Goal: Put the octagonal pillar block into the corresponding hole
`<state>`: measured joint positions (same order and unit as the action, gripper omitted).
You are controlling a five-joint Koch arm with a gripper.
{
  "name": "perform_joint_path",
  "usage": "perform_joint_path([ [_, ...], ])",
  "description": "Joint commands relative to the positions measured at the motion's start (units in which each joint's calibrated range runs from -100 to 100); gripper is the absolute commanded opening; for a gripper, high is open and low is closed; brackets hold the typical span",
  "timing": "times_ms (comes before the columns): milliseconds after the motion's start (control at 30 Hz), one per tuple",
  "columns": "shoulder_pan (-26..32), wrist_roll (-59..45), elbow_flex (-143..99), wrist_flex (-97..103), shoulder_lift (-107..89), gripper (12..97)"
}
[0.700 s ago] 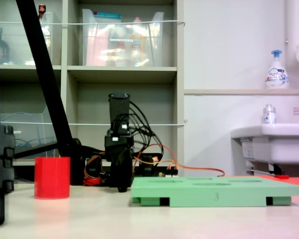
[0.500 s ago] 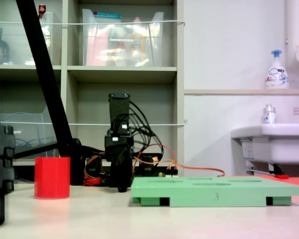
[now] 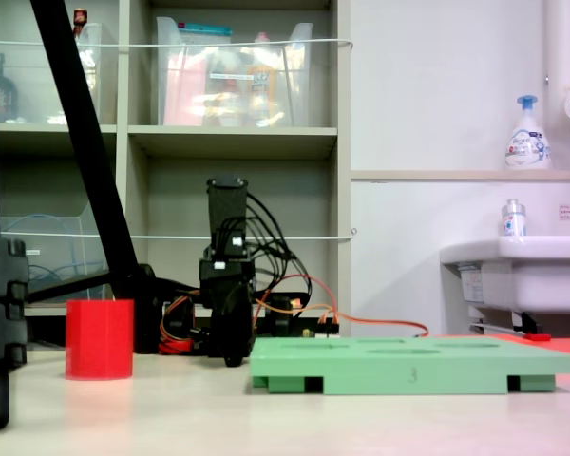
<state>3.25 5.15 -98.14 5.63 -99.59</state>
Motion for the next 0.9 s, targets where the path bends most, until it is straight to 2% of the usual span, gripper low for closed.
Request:
perform_joint_path([
  [0,0.29,0.2,-1.86,-3.94,-0.41,49.1],
  [333,-0.88,1.42,-1.86,-4.04,-0.41,49.8],
  [400,-4.79,5.23,-1.86,-3.46,-0.41,50.7],
  [467,-5.23,9.13,-1.86,-2.88,-0.41,51.9],
  [567,-6.94,21.54,-1.86,-1.44,-0.41,51.9],
  [733,-8.89,27.84,-1.86,0.58,-0.41,47.4],
  [867,-10.06,32.87,-1.86,-5.39,-0.41,45.7],
])
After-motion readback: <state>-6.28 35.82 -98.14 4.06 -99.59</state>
